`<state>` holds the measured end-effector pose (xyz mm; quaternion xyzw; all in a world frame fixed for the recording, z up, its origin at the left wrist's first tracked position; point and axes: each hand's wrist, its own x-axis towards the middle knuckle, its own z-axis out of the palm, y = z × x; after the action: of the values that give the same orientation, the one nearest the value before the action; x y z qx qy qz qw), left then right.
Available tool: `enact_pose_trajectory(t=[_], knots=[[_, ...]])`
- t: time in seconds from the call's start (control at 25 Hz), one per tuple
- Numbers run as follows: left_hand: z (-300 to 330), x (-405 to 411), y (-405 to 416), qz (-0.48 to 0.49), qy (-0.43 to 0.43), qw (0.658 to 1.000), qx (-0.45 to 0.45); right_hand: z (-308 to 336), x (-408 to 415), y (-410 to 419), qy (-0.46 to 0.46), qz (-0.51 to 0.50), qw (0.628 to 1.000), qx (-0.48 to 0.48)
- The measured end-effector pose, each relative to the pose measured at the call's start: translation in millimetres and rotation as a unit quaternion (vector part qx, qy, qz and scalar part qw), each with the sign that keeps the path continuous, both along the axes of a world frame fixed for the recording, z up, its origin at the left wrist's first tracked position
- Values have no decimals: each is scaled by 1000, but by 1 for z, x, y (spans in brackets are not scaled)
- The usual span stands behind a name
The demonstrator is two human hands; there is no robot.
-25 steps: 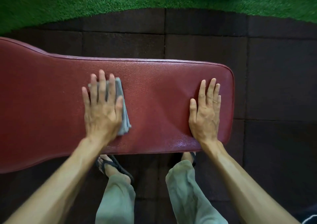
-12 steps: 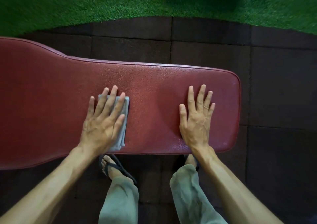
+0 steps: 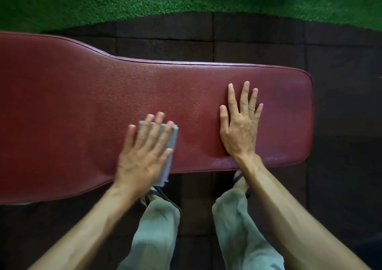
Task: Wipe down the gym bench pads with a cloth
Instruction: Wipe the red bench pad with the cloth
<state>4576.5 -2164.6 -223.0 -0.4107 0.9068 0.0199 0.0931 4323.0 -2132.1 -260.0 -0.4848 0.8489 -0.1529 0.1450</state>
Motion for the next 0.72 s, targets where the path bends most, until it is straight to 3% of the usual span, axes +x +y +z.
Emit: enact_pose_trajectory(t=[0.12,0.2,0.28,0.36,0.52,0.64,0.72], knots=[[2,24,-87,82,10,996,-15,2,28,-8,9,2,1000,7],[-3,-18,-128,133,70,989,-12,2,39,-12,8,-14,1000,8],[-10,-80,-116,120,99,988,3,0,39,-12,7,-19,1000,3],[-10,-104,-64,38,84,996,20,1,35,-8,3,-6,1000,-7],[2,5,12,45,17,999,3,5,35,-9,-9,0,1000,-5],[10,66,-44,114,0,993,-19,10,53,-13,13,52,999,-3],[10,54,-107,146,24,989,-17,10,65,-19,23,75,997,-1]])
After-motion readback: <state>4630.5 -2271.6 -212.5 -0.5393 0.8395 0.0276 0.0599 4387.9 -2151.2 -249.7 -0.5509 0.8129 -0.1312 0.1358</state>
